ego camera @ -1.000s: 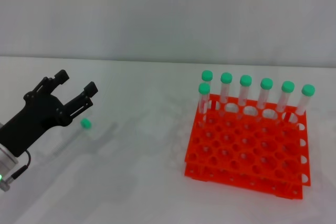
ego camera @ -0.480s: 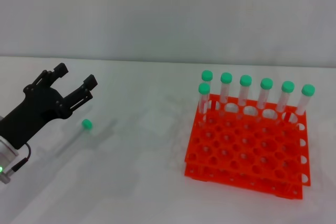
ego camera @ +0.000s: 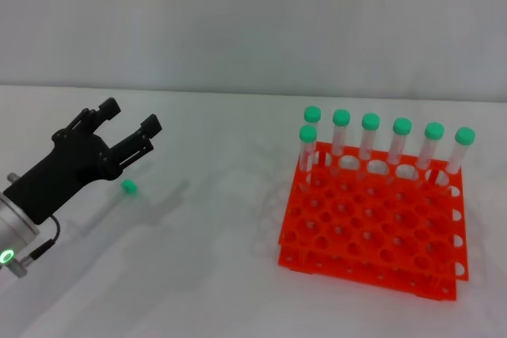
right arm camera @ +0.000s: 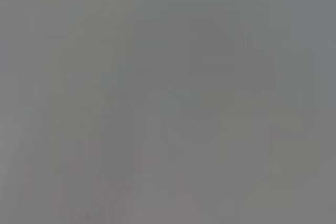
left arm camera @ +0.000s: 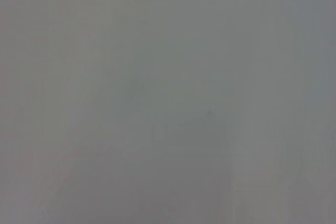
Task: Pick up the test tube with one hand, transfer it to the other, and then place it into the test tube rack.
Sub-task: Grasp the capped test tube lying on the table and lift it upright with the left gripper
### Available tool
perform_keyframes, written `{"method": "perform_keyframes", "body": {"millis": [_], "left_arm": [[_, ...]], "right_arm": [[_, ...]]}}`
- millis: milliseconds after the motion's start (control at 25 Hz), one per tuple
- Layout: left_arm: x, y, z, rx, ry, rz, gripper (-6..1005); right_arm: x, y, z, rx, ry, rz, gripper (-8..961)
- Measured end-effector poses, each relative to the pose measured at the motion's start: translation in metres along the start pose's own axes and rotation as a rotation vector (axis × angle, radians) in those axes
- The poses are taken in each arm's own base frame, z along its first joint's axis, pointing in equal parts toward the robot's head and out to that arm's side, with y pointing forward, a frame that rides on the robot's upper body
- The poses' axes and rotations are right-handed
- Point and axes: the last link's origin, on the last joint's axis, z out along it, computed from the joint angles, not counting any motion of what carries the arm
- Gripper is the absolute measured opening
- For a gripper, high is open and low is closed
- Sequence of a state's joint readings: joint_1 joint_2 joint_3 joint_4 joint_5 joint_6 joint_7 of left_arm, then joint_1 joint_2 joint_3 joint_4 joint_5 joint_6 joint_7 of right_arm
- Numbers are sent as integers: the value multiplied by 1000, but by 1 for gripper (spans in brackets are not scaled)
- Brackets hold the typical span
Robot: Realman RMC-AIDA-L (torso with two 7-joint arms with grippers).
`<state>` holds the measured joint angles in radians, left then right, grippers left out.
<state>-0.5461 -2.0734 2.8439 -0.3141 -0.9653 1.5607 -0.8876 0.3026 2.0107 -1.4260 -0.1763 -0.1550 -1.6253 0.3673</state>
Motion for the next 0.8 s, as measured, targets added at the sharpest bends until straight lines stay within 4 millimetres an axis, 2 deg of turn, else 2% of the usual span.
{"method": "perform_keyframes", "body": {"millis": [240,440,800], "left_arm": [[8,-11,-12,-23,-89,-53,885],[24,-27,-22,-12,-209,-131,883],[71,-41,-55,10,-383,-214,881]], "right_arm": [[0,-6,-11,24,17,-5,864],[-1,-11,-18,31,29,-15,864],[-4,-21,-25,26,48,-20,863]]}}
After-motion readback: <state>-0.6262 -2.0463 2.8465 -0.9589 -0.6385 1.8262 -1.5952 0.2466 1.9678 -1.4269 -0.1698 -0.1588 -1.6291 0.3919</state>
